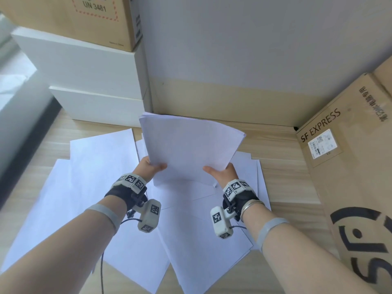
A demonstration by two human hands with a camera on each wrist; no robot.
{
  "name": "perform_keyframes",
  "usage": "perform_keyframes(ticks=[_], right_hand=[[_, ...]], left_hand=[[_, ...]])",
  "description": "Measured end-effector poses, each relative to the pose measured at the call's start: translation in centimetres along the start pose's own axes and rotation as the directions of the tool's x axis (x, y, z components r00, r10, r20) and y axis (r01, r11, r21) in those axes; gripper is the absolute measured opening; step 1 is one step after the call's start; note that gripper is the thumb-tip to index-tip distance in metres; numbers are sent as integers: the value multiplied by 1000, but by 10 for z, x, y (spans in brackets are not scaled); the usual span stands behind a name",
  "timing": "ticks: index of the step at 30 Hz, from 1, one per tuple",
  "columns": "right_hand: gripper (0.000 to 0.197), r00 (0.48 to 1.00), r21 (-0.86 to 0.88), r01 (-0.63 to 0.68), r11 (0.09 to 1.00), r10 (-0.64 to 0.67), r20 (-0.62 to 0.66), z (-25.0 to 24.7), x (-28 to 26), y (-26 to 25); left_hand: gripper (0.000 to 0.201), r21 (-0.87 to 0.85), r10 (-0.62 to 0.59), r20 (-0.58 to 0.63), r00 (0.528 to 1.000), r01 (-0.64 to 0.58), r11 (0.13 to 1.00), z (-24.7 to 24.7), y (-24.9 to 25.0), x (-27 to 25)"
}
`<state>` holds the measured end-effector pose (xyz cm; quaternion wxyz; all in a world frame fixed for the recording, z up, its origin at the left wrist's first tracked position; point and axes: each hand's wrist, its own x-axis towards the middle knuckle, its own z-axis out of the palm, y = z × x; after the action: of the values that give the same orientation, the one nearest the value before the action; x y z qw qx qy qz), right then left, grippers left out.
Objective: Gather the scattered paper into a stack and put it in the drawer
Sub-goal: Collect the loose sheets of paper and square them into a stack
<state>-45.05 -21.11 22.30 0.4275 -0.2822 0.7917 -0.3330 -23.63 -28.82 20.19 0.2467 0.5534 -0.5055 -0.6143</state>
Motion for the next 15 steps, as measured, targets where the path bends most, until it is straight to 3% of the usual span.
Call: perform_keyframes(ticks=[1,4,7,12,15], right_hand=[[47,1000,-12,-10,1000,10,9,1,-1,2],[33,1000,-41,18,999,-18,-2,2,0,-1],[31,996,-113,91,989,-91,-3,1,3,-10],[34,985,-228,88,970,-52,162,11,16,-11],[37,971,-300,88,950,-14,240,24,24,-4]], left_hand=[[21,14,-7,-9,1000,7,1000,2,-1,-1],[32,23,-8,-52,999,9,1000,6,0,0],[23,-24,-46,-29,998,46,999,4,5,0],[43,-124,-162,-2,987,160,979,-6,-2,-2],[33,-227,-266,-13,964,256,939,-12,-8,-7]])
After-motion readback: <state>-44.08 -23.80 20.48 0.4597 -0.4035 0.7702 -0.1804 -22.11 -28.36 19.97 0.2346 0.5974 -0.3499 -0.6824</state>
